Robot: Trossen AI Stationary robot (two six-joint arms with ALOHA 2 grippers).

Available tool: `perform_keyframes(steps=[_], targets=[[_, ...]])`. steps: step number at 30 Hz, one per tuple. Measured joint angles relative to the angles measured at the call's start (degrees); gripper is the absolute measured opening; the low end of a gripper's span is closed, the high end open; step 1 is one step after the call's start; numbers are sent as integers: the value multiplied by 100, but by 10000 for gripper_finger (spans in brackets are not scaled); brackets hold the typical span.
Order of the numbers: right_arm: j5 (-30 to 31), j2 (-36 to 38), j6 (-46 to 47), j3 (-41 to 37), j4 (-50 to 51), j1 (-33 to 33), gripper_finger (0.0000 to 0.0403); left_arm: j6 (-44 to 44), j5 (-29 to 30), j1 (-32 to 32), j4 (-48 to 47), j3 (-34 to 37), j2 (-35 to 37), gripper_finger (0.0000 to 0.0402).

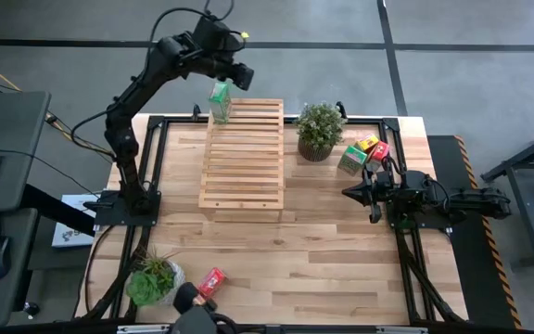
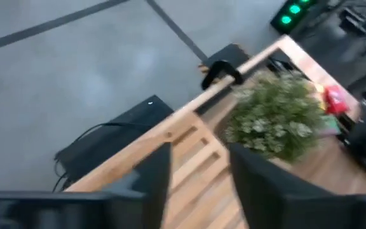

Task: Stack cereal on shelf
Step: Put the bottom green cereal box on the shelf

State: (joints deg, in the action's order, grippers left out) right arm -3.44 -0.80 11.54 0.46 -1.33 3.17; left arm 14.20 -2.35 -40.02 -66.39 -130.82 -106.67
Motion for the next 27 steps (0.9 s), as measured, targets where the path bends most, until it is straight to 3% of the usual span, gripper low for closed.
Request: perform_keyframes(steps=[4,14,27], targets=[[0,0,2,-1,0,-1,0,-316,-11,45,-4,199,17,17],[0,1,0,0,-1,0,0,-1253,-23,-141,-259,832,3,1],[2,0,2,-1,0,-1,0,-2784,302,-241,-419,832,4,0]])
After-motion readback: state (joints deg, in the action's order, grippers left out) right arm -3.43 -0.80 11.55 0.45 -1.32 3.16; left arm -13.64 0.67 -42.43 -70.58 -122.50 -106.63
